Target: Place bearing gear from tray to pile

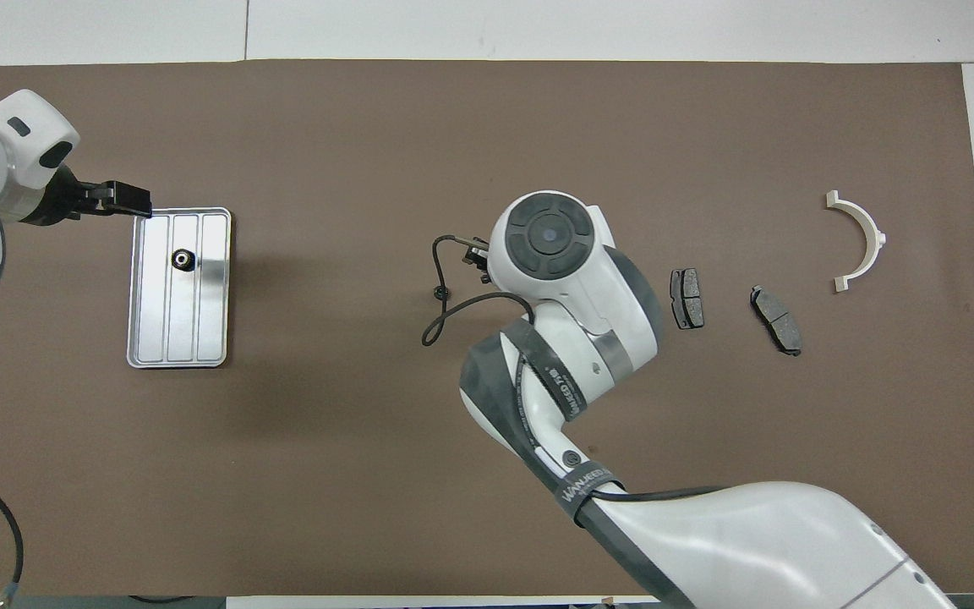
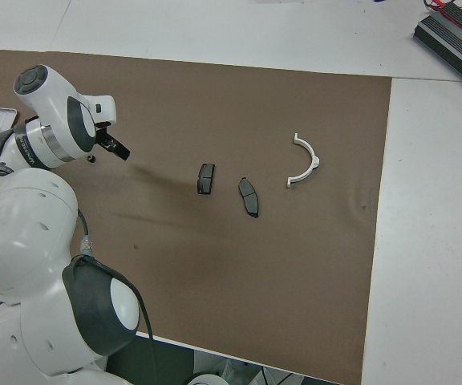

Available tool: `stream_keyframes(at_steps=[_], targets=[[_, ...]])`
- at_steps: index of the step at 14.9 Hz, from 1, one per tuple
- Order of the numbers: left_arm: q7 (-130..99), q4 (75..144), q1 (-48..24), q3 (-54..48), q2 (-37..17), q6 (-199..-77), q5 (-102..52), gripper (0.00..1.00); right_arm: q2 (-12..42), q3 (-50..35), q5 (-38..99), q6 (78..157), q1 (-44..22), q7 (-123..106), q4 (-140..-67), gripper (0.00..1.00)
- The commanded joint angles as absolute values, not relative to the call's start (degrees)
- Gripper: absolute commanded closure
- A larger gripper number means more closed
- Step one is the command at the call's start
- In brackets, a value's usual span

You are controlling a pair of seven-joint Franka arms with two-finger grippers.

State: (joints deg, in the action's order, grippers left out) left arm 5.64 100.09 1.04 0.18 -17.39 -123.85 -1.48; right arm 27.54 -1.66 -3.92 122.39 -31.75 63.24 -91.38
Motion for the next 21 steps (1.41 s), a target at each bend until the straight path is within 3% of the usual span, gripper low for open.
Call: stream_keyframes(at_steps=[1, 4, 8, 18, 20, 21], targets=[[6.77, 101.16, 1.41, -0.35, -19.77, -127.96, -2.37, 0.0, 37.51, -1.32, -5.8, 117.26, -33.31, 69.16, -78.33, 0.0], [6.77, 105.89, 1.32, -0.35, -20.3, -133.58, -2.37, 0.0, 42.35, -1.32, -5.71, 114.26, -34.54, 71.36, -70.33, 0.0], [7.03, 111.35, 1.58, -0.26, -19.25, -136.05, -2.37, 0.02, 44.56, -1.32, -5.71, 114.17, -36.2, 71.54, -67.59, 0.0], [6.15, 115.75, 0.97, -0.26, -17.75, -137.37, -2.37, 0.07, 44.12, -3.42, -4.57, 118.72, -36.65, 71.28, -74.25, 0.05], [6.06, 116.19, 0.97, -0.26, -17.75, -137.9, -2.37, 0.12, 43.6, -4.04, -4.22, 118.3, -36.65, 71.28, -75.14, 0.05], [5.98, 116.19, 0.88, -0.26, -17.75, -138.07, -2.37, 0.22, 43.59, -4.04, -4.22, 118.39, -36.56, 71.28, -75.32, 0.05]])
